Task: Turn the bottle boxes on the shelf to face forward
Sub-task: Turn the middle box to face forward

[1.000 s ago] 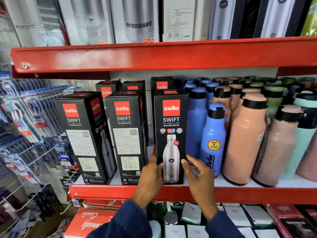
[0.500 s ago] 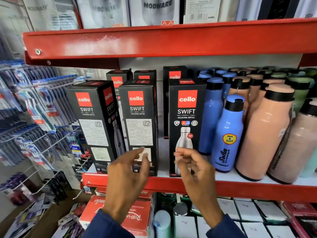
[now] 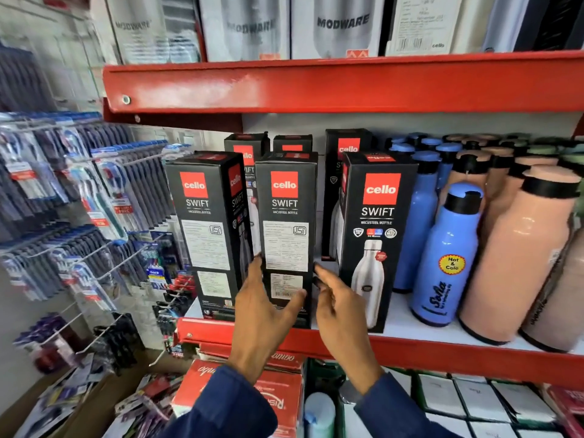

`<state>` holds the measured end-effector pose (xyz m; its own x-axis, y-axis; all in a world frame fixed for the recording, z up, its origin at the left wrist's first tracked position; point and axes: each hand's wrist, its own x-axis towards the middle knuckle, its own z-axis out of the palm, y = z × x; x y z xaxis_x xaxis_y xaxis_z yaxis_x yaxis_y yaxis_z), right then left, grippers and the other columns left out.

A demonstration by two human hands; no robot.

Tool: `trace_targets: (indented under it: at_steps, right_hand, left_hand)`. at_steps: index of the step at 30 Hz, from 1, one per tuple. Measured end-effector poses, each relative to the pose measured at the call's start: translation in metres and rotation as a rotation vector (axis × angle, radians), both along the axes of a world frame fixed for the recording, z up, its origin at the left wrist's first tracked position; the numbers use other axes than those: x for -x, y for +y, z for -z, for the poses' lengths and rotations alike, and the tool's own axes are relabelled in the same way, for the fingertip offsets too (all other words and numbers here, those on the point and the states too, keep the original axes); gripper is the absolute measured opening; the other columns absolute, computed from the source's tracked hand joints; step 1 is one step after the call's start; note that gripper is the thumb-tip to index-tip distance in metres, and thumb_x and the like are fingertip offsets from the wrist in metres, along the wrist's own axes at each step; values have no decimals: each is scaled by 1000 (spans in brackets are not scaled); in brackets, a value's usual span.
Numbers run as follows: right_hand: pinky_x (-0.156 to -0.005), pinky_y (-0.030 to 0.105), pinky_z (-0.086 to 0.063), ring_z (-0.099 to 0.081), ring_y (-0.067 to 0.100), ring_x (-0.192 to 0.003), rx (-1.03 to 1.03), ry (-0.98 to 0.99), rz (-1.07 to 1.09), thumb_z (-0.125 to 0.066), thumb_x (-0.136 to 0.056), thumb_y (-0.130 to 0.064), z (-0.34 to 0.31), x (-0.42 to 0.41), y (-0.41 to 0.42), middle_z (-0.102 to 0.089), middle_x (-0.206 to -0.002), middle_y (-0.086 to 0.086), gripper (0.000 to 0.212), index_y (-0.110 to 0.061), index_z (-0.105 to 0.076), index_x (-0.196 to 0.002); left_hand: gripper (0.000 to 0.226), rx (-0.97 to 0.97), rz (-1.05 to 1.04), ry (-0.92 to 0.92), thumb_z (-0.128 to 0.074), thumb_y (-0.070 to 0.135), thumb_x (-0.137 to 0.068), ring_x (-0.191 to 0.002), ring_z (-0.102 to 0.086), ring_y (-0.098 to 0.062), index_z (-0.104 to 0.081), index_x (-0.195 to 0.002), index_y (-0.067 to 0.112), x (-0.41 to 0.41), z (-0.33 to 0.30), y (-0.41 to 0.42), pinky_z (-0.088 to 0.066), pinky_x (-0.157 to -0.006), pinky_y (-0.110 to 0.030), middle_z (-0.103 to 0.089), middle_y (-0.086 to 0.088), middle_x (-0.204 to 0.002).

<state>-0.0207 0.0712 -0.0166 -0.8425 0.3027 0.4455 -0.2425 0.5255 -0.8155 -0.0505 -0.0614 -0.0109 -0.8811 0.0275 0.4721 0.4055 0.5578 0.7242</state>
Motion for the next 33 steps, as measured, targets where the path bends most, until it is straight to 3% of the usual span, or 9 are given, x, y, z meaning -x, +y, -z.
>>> trace_targets:
  at_steps: [3,7,15,18,21,24,29,33]
  right_hand:
    - [-91,-1,-40,-51,-29,-101,59,10,-31,-44,-98,-3,0,-3,-1,-62,-119,-22,43,-19,-54,-137]
    - [-102,21,-48,-61,-5,-115,124,64,-60,-40,-100,-5,-4,-10,-5,-67,-126,-10,42,-21,-56,-135]
    - [-101,23,-51,-61,-3,-116,109,224,76,-57,-95,-19,-14,-22,-3,-66,-129,-6,40,-22,-57,-135]
    - [-102,20,-48,-59,-3,-119,97,186,9,-61,-94,-22,-19,-19,-3,-63,-132,-8,46,-22,-52,-139]
    - [-92,3,-44,-54,-24,-106,132,154,-33,-64,-92,-18,-23,-17,-7,-57,-117,-28,45,-34,-47,-131]
    - [-86,-2,-43,-52,-30,-98,162,165,24,-68,-90,-16,-17,-13,-13,-52,-108,-35,48,-35,-44,-127]
    - [-78,-3,-43,-56,-29,-90,178,176,98,-71,-87,-15,-1,3,-16,-62,-115,-13,46,-16,-58,-132]
    - [-81,0,-46,-57,-27,-92,196,144,108,-70,-88,-13,9,11,-16,-63,-114,-13,45,-13,-58,-131]
  left_hand:
    - [96,-53,15,48,-86,41,-63,-119,-60,-15,-34,-141,22,3,0,-1,-52,-101,-40,-61,3,-131]
    - [102,-176,41,95,-92,34,-60,-126,-53,-10,-32,-142,24,1,-8,-1,-46,-108,-38,-55,5,-137]
    - [101,-277,178,116,-88,22,-57,-121,-59,-7,-34,-141,32,-6,-17,-17,-51,-102,-42,-60,11,-131]
    - [99,-281,304,86,-82,18,-61,-125,-58,-11,-31,-145,35,-3,-20,-26,-50,-105,-45,-58,10,-137]
    - [98,-253,399,39,-70,20,-71,-144,-38,-15,-18,-153,36,11,-15,-33,-36,-116,-51,-38,8,-156]
    - [80,-208,485,37,-54,12,-87,-149,-26,-12,-15,-155,30,24,-7,-35,-27,-121,-54,-27,6,-162]
    - [71,-162,509,16,-43,12,-95,-148,-22,0,-12,-156,28,34,0,-30,-20,-125,-39,-24,13,-163]
    - [70,-118,507,-16,-41,16,-96,-139,-32,12,-9,-156,31,45,14,-30,-27,-117,-19,-30,21,-157]
